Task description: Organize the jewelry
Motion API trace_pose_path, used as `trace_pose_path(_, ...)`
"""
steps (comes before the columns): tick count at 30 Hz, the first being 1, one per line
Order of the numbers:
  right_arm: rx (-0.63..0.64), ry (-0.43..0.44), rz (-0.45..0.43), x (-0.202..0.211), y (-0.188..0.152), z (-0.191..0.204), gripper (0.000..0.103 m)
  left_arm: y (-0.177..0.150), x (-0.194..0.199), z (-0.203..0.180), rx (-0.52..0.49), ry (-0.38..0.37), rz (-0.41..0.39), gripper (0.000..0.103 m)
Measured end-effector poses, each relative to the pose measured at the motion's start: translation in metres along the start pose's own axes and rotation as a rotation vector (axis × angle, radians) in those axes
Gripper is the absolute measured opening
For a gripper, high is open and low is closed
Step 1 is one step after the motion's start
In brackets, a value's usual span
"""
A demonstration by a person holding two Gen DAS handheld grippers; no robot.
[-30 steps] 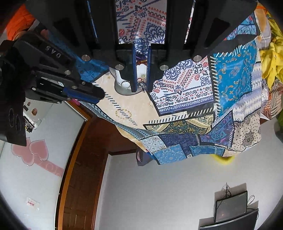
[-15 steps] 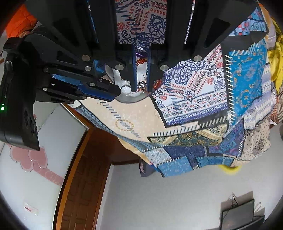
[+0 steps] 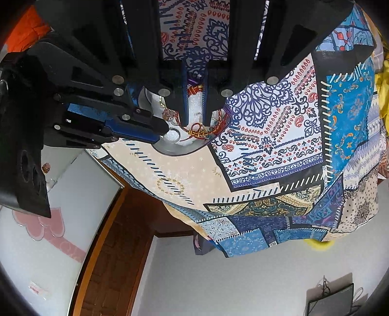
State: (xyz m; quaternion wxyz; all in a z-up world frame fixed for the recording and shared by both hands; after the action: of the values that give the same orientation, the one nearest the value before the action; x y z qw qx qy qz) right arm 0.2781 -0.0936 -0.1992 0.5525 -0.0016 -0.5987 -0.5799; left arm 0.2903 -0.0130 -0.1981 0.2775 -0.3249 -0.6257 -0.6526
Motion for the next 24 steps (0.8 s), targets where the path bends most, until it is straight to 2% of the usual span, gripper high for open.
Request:
trace_pose_path(4, 0.001, -0.003, 0.016, 0.000, 0.001, 0.001, 0.010, 0.001, 0.008, 0.000, -0.002, 0.006, -0.010, 0.008)
trace_pose_path(7, -0.005, -0.007, 0.016, 0.005, 0.002, 0.002, 0.016, 0.002, 0.018, 0.002, 0.003, 0.009, -0.027, 0.010)
trace_pose_path(9, -0.008, -0.009, 0.002, 0.012, 0.004, 0.004, 0.020, 0.003, 0.027, 0.003, 0.006, 0.015, -0.044, 0.014)
trace_pose_path(13, -0.003, -0.019, -0.038, 0.030, 0.009, 0.009, 0.021, 0.005, 0.052, 0.008, 0.019, 0.035, -0.097, 0.029)
trace_pose_path(19, 0.014, -0.039, -0.167, 0.080, 0.025, 0.026, 0.021, 0.009, 0.103, 0.016, 0.053, 0.059, -0.203, 0.032)
trace_pose_path(24, 0.058, -0.052, -0.334, 0.140, 0.038, 0.055, 0.021, 0.016, 0.158, 0.017, 0.070, 0.090, -0.338, 0.037)
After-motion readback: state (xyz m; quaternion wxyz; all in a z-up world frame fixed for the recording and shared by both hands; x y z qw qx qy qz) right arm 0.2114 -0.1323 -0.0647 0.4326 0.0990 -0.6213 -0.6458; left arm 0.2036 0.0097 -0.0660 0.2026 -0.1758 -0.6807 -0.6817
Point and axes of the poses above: each gripper's, at about its wrist camera, not at the fingertips, and x roughly against the way its jaws point, z to its left, y to its top, the point moved 4 cm from there along -x, roughly the way its jaws point, and after that the axes turned 12 degrees about y, right-handed, at the moved point
